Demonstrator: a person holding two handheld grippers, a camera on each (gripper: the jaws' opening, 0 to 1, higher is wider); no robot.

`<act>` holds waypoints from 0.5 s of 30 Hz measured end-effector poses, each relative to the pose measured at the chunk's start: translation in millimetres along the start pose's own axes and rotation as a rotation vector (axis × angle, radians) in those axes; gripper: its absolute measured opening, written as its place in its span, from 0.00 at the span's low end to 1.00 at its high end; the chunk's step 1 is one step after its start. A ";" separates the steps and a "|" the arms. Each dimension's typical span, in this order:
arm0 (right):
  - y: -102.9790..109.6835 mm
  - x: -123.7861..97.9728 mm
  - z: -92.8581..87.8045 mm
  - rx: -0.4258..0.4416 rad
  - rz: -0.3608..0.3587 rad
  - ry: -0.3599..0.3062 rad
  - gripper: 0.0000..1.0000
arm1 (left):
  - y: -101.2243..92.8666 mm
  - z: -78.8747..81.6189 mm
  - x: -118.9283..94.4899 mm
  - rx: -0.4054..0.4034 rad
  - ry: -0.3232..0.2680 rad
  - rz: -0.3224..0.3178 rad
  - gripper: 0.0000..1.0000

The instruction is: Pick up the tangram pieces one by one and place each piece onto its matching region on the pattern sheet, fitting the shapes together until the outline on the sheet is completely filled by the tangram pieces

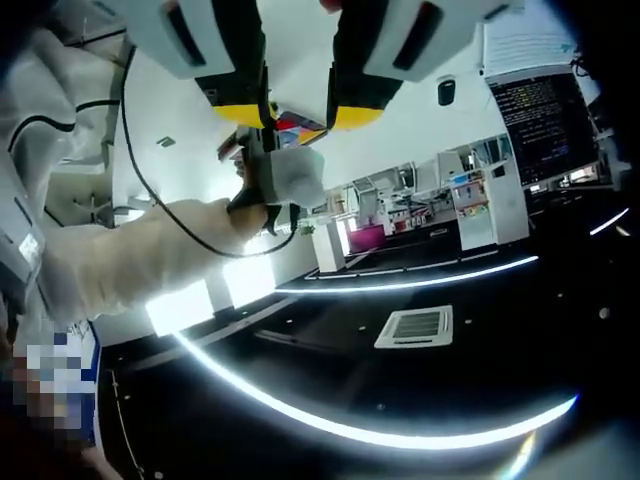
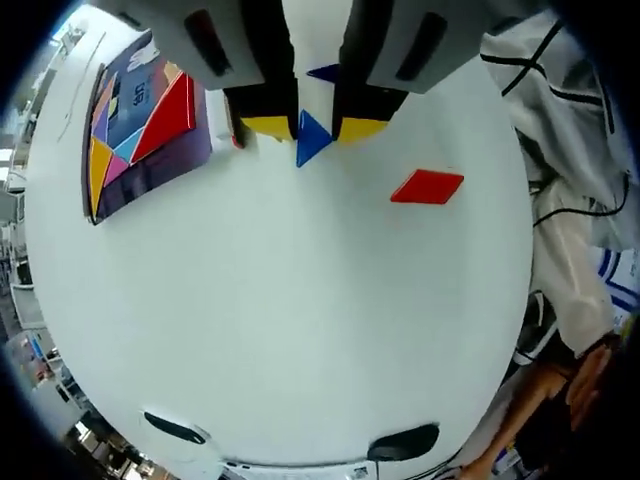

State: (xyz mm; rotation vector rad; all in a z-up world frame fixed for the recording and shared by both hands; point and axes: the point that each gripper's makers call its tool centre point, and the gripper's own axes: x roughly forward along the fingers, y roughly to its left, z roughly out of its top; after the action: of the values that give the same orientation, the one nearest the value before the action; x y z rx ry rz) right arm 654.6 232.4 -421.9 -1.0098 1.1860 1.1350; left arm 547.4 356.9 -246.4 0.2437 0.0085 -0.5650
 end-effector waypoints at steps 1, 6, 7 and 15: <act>-0.4 -0.3 -0.4 0.006 0.003 0.000 0.15 | -0.2 -0.3 0.6 0.000 0.001 0.000 0.25; 0.4 -6.0 -2.3 -0.013 0.031 -0.004 0.14 | 0.8 -1.3 -0.2 -0.001 0.003 0.001 0.25; -0.1 -10.4 -1.7 -0.014 0.035 -0.007 0.14 | 2.5 -1.6 -0.5 -0.003 0.003 0.005 0.25; -33.9 -55.1 7.4 0.143 -0.015 -0.070 0.14 | 5.6 -3.0 0.5 -0.011 0.005 0.010 0.25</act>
State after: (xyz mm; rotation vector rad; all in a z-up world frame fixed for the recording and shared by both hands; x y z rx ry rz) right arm 688.0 227.7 -366.2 -0.8622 1.1845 1.0502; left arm 551.0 361.9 -248.1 0.2342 0.0153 -0.5543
